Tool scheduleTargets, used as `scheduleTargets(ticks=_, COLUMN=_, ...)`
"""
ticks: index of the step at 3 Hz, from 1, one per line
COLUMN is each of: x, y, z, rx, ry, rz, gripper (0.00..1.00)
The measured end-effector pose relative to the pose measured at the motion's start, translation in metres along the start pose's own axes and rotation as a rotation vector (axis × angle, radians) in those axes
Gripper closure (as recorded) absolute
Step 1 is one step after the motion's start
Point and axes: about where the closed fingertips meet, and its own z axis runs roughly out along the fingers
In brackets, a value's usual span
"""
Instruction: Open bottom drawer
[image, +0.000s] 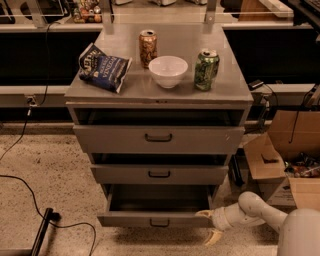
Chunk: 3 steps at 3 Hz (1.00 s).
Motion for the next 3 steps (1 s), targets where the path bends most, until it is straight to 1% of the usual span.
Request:
scheduleTargets(ticks=1, x=-0.003, y=0.006, z=0.003, rx=-0.02, ry=-0.011, rz=0.002, gripper=0.0)
scheduleTargets(ticks=2, x=-0.006, y=0.003, z=0.005, rx=-0.028, ry=0.014, rz=-0.004, gripper=0.0)
scheduleTargets(ticks=3, x=-0.007, y=-0.011, z=0.011, rx=-0.03, ry=0.088, rz=0.0, gripper=0.0)
